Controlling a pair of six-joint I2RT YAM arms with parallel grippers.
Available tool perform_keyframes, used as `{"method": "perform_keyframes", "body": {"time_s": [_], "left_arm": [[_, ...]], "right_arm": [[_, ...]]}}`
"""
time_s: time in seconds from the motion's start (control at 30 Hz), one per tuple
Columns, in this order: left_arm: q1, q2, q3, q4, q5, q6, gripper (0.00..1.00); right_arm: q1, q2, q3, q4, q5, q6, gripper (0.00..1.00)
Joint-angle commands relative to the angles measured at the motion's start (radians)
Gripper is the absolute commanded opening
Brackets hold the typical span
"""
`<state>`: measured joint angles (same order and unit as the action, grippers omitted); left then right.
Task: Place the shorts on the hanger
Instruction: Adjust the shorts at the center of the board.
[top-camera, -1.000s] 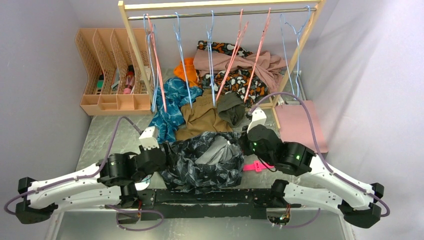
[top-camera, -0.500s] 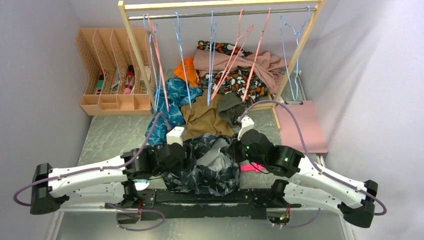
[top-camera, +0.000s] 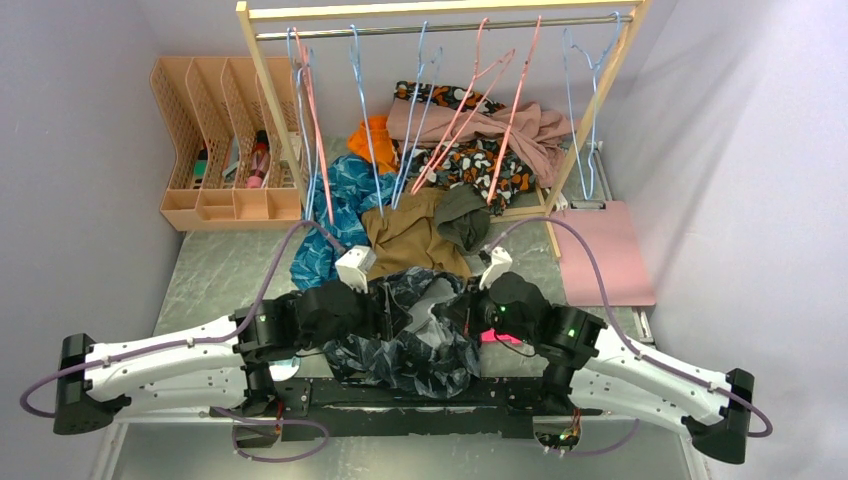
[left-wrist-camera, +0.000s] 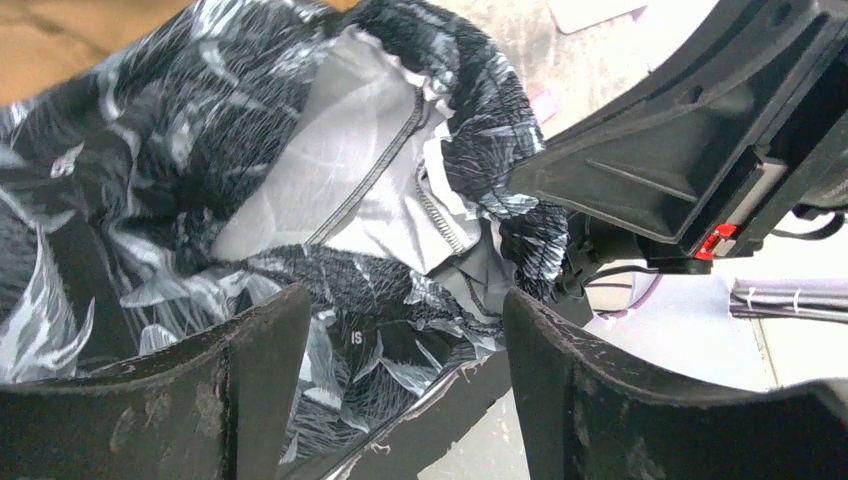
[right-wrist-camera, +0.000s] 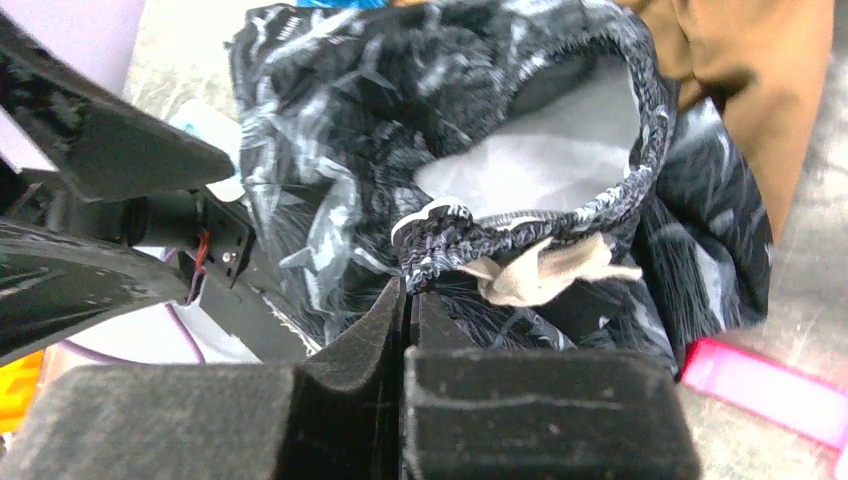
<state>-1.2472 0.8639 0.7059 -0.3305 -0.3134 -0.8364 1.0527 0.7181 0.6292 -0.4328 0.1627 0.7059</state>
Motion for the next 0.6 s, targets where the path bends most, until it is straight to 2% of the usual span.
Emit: {"method": "perform_keyframes", "body": {"time_s": [0.0,0.2,0.3,0.47,0.57], "left_arm": [[-0.003,0.023,-0.022,-0.142,-0.060,-0.200,0.74],[-0.010,0.036,-0.068,-0.251,0.004,-0.417,0.69],[-0.016,0.053,-0.067,-0.276,0.020,-0.450,0.70],[-0.018,0.169,-0.062,-0.375,-0.019,-0.479,0.70],[-0.016,0.209,-0.055,-0.405,-0.085,-0.484,0.59]], "right_arm": [[-0.003,-0.044,-0.085,-0.004,0.059,0.178,0.00],[-0.002,-0.057,-0.165,0.020,0.043,0.260,0.00],[-0.002,-0.031,-0.154,0.026,0.044,0.244,0.00],[-0.001,-0.015,-0.151,0.042,0.044,0.226,0.00],[0.000,-0.029,-0.162,0.065,0.026,0.217,0.00]]}}
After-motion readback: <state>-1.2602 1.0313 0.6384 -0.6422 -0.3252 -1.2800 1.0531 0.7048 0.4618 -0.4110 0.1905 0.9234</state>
